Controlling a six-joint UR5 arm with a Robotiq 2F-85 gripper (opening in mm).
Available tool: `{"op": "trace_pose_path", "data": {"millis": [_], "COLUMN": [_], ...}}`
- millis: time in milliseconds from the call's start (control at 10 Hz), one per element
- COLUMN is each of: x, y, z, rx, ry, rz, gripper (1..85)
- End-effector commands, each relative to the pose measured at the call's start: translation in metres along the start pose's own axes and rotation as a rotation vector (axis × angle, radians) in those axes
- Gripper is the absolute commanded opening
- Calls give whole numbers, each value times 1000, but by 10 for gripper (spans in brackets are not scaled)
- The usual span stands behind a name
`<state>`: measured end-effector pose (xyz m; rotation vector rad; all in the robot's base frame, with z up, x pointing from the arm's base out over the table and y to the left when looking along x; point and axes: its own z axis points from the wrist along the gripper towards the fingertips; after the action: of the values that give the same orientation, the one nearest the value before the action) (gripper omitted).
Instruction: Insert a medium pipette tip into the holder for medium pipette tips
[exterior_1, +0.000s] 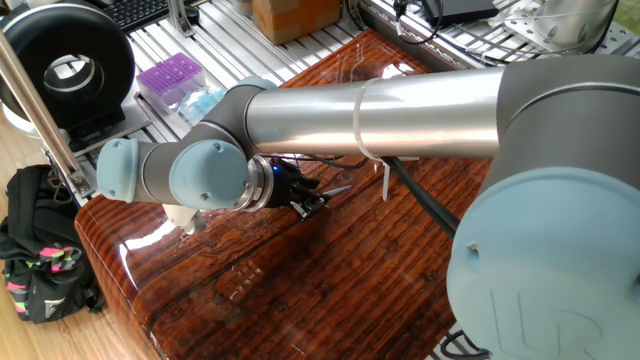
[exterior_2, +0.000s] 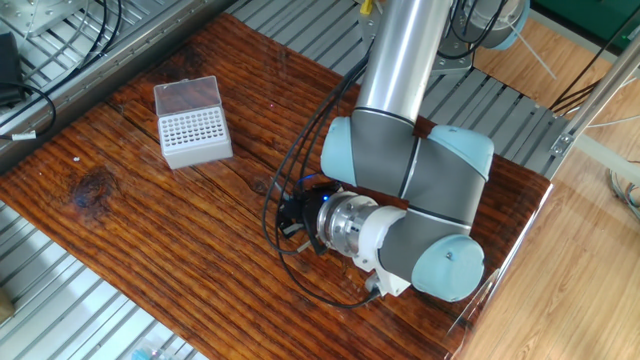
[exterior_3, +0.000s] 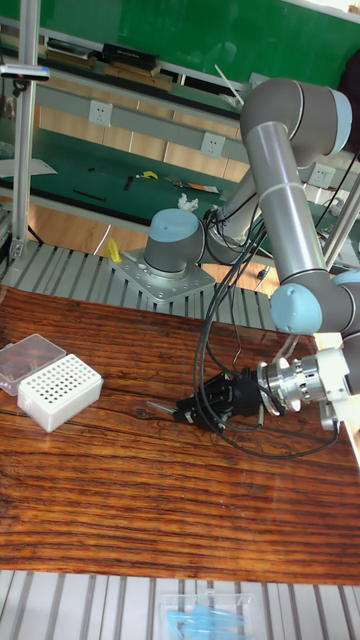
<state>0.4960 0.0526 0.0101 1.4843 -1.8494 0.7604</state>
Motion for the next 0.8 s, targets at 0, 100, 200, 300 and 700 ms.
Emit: {"op": "trace_pose_path", "data": {"millis": [0,100,200,300,700], "x": [-1,-1,-1,-1,-2], "y": [2,1,0,0,0], "z": [0,1,1,1,0], "rx": [-10,-8,-2,-2,2], "ry": [-5,-5,-3,-3,-9], "rz": [5,6,10,17,60], "gripper": [297,290,270,220,10]}}
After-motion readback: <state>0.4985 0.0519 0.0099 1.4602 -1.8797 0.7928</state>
